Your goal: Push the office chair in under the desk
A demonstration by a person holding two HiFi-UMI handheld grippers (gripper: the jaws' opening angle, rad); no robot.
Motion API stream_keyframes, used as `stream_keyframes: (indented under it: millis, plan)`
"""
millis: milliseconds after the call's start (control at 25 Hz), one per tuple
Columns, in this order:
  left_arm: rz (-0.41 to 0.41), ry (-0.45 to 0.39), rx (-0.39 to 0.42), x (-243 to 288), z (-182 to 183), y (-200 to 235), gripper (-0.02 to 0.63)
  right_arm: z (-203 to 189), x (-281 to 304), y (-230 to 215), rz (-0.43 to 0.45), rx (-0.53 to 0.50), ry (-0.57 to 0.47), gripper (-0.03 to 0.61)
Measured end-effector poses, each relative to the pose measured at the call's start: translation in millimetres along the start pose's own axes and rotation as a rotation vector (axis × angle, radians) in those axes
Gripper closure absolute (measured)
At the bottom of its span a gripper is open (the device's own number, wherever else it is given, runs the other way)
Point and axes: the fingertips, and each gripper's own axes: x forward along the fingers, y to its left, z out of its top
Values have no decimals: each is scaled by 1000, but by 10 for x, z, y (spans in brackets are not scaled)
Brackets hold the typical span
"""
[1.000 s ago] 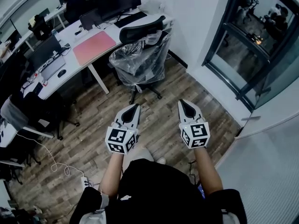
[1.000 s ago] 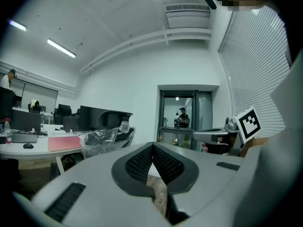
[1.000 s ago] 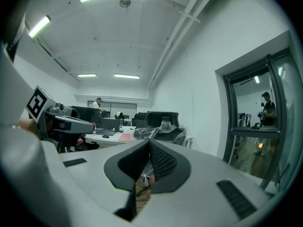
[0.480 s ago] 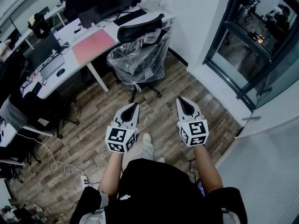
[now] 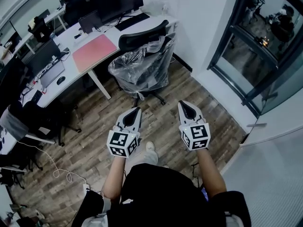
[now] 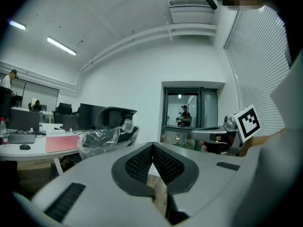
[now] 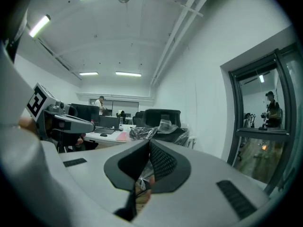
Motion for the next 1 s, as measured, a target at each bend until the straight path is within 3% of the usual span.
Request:
stream_keyframes:
  millis: [440, 1000]
  plan:
    - [11, -12, -13, 605, 152, 589, 598, 154, 803, -205, 6, -32, 9, 555]
    - [-83, 18, -3, 1323, 231, 1034, 598, 231, 1461, -512, -84, -10, 29, 555]
